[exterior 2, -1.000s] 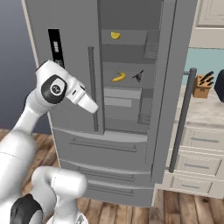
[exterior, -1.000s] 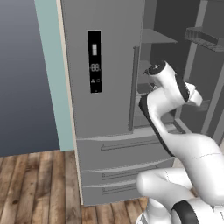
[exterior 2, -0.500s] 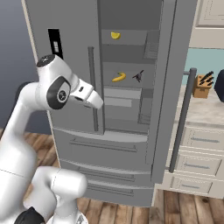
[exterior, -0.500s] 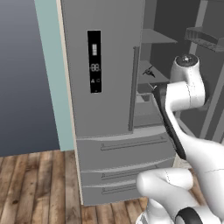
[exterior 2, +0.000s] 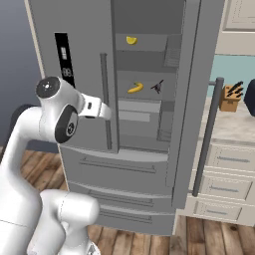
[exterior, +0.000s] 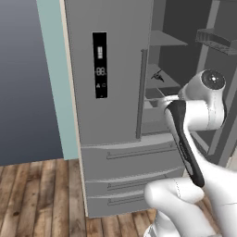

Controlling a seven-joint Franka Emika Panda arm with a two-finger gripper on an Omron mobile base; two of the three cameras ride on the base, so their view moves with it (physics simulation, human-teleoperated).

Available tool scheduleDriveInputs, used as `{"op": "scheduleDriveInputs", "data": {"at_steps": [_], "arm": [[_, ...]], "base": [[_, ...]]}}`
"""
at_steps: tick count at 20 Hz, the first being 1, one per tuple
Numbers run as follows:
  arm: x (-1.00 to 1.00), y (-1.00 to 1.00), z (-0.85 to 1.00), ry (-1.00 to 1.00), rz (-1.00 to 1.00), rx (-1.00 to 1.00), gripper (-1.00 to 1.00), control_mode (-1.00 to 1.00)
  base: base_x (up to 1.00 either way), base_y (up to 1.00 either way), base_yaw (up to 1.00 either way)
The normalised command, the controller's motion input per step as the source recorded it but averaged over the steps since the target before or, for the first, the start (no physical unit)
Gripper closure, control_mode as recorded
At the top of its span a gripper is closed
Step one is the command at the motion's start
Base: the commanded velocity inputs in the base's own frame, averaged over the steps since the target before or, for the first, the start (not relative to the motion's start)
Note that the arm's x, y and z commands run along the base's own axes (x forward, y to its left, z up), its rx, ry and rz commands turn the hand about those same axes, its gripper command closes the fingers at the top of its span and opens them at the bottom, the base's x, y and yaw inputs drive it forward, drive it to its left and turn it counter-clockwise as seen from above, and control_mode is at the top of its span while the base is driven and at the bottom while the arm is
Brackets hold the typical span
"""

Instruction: Open the fridge, remove the banana, lemon wedge, and fish, and place them on any counter.

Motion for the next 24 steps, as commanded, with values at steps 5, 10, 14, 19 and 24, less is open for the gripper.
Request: {"op": "scheduleDriveInputs", "data": {"at_steps": [5,10,14,19,24], "arm": [[0.09,0.42,0.23,-0.19,0.05,-0.03,-1.0,-1.0],[0.23,0.29,0.37,0.0,0.0,0.0,-1.0,-1.0],[0.13,0.03,0.39,0.0,0.0,0.0,-1.0,-1.0],[0.04,0.02,0.23,0.0,0.0,0.0,-1.0,-1.0],[0.01,0.08,0.02,0.0,0.0,0.0,-1.0,-1.0]], "base": [[0.0,0.0,0.0],[0.0,0.0,0.0],[0.0,0.0,0.0],[0.0,0.0,0.0],[0.0,0.0,0.0]]}}
